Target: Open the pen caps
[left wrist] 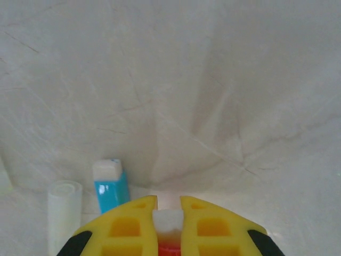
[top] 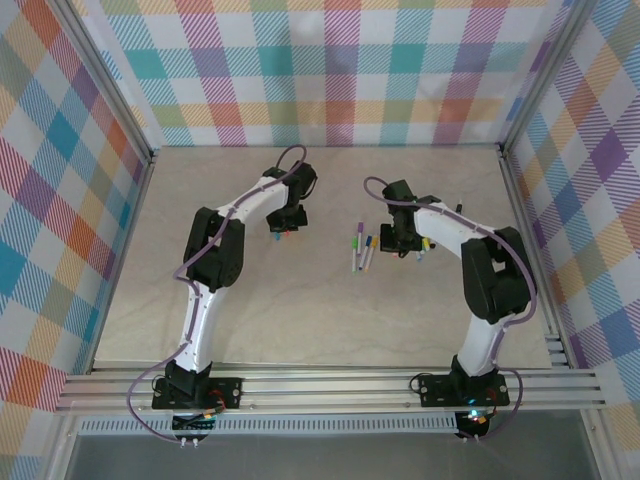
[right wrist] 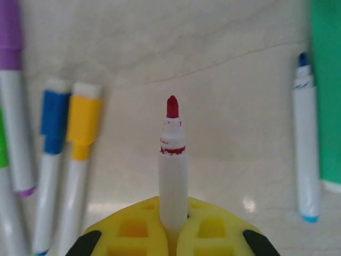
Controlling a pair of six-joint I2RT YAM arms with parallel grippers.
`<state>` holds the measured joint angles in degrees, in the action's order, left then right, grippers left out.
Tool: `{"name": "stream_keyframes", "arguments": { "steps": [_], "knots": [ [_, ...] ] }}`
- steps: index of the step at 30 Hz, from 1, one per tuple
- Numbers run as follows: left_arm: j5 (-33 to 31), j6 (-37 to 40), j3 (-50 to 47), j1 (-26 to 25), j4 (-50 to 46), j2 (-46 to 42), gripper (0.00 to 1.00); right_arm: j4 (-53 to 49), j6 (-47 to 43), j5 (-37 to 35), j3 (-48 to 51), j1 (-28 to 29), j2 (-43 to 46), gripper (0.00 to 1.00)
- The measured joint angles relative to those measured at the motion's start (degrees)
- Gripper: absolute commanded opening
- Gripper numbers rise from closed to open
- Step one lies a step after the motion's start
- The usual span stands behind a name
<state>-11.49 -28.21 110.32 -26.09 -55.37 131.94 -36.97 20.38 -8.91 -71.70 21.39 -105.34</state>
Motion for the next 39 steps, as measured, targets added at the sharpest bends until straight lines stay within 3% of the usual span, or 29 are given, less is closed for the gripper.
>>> {"name": "stream_keyframes", "arguments": {
  "steps": [7,15,30,34,39],
  "knots": [
    [-0.7,0.8,0.0,0.0,0.0,0.0,0.26,-2.0,-2.3,-4.2,-2.1,-0.8,-4.1,0.18],
    [-1.1,0.8,0.5,0.0,-0.2,0.0,0.26,-3.5,-3.2,-8.1,-4.3,-1.2,-7.1,0.28],
    [-1.1,0.8,1.2,-0.1,-0.7,-0.8,0.26,-8.3,-2.8,-17.7,-6.6,-1.5,-7.7,0.28],
    [-0.9,0.8,1.2,-0.5,-1.3,-3.2,0.26,-8.3,-2.9,-17.3,-6.1,-0.5,-3.8,0.31],
    [2.6,0.6,1.2,-1.8,-0.5,-7.1,0.26,-5.3,-1.5,-9.4,-2.2,0.9,8.8,0.39]
  ]
}}
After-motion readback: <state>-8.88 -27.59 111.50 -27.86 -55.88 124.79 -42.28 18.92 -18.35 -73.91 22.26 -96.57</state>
